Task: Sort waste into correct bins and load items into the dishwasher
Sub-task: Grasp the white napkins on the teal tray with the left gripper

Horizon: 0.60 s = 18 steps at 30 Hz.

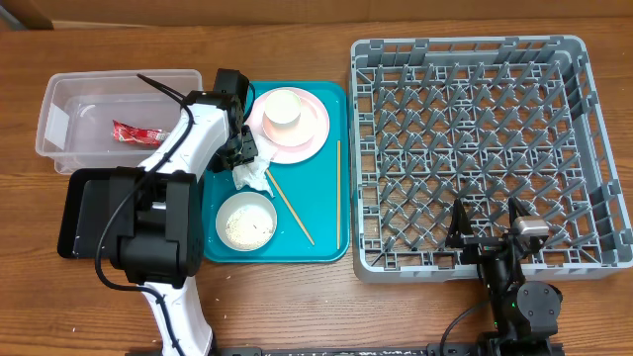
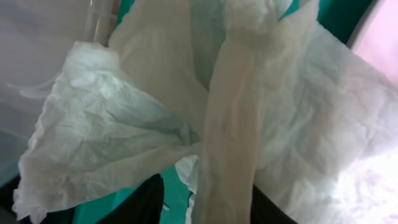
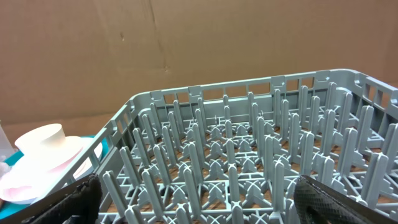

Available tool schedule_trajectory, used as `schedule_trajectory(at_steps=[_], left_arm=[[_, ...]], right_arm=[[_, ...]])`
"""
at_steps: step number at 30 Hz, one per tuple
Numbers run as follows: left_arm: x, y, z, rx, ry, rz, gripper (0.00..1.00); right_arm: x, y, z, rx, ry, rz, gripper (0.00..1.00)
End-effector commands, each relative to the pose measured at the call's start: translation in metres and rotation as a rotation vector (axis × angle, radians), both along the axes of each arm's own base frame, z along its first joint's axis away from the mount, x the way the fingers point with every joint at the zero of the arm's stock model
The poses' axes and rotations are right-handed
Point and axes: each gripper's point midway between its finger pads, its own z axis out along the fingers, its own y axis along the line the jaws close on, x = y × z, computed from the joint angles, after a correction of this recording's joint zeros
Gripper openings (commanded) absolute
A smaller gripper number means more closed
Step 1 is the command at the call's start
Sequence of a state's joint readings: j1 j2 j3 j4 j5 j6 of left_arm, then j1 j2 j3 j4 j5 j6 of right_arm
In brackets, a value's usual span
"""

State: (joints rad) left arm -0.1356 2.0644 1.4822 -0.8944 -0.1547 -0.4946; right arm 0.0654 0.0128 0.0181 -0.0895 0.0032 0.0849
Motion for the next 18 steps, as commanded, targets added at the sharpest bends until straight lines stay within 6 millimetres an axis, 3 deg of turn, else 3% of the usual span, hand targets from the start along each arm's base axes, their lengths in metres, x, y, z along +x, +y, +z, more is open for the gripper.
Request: schedule_trajectory(at_steps=[1, 4, 18], left_arm=[[0.0055, 0.0026, 0.0011, 0.007, -0.012, 0.012, 0.32], [0.0054, 0.0026, 0.0009, 0.007, -0.012, 0.013, 0.25], [0.0017, 0.0030, -0.0081, 0.004, -0.013, 0.034, 0.19]], right_arm=[[0.0001, -0.0006, -0.0014, -0.003, -0.006, -0.001, 1.00], [0.0001, -0.0006, -0.0014, -0.003, -0.006, -0.001, 1.00], [0.0001, -0.0006, -0.0014, -0.003, -0.006, -0.001, 1.00]])
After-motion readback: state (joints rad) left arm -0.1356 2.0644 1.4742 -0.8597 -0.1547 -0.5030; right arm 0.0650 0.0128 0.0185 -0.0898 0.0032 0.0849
